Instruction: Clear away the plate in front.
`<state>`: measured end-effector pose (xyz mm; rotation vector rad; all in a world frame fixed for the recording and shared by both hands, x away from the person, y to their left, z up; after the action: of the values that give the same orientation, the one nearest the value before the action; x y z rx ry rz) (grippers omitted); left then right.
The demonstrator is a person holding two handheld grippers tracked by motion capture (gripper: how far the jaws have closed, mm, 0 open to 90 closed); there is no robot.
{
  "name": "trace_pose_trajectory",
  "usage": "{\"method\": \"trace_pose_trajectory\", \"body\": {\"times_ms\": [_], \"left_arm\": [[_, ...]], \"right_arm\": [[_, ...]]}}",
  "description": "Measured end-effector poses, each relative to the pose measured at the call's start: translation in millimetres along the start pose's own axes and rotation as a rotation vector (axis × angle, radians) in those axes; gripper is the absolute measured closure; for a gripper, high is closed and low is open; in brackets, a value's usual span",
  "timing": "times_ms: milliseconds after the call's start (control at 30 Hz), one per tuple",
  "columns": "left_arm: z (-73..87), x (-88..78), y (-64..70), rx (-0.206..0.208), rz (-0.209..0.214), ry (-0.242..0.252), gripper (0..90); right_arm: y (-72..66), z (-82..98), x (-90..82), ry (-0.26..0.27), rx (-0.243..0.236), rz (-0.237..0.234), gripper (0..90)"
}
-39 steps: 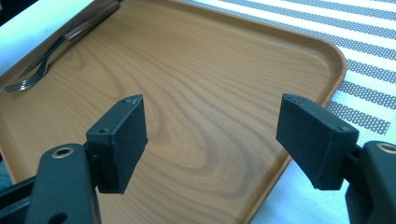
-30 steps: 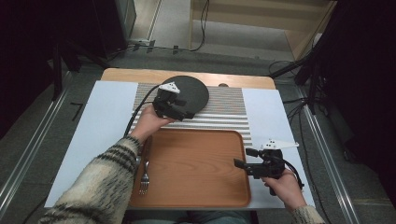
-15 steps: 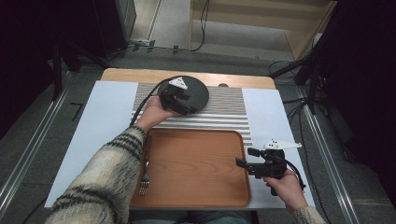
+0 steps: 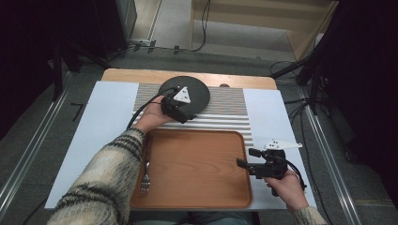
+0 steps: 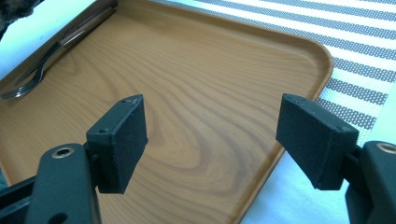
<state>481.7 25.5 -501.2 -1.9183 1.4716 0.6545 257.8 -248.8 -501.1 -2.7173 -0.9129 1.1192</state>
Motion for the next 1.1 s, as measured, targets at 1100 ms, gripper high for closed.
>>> {"method": "trace_pose_trajectory", "body": {"times_ms": [1100], "left_arm": [[25.3,23.1,8.0,0.410,-0.243,-0.070,58.5]], "right_arm": [[0.5,2.3,1.5,-0.019,-0.015,0.019,22.8]]}}
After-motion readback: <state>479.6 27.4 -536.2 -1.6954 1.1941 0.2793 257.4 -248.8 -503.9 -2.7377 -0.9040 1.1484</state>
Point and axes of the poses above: each handheld gripper's, and its own axes: x roughly forward along the jaws, z roughly out of its underside, y roughly to its right, the point moved 4 cm from there along x, roughly forward along the jaws, and after that the axes turned 4 degrees about z, right-handed, at the moved point
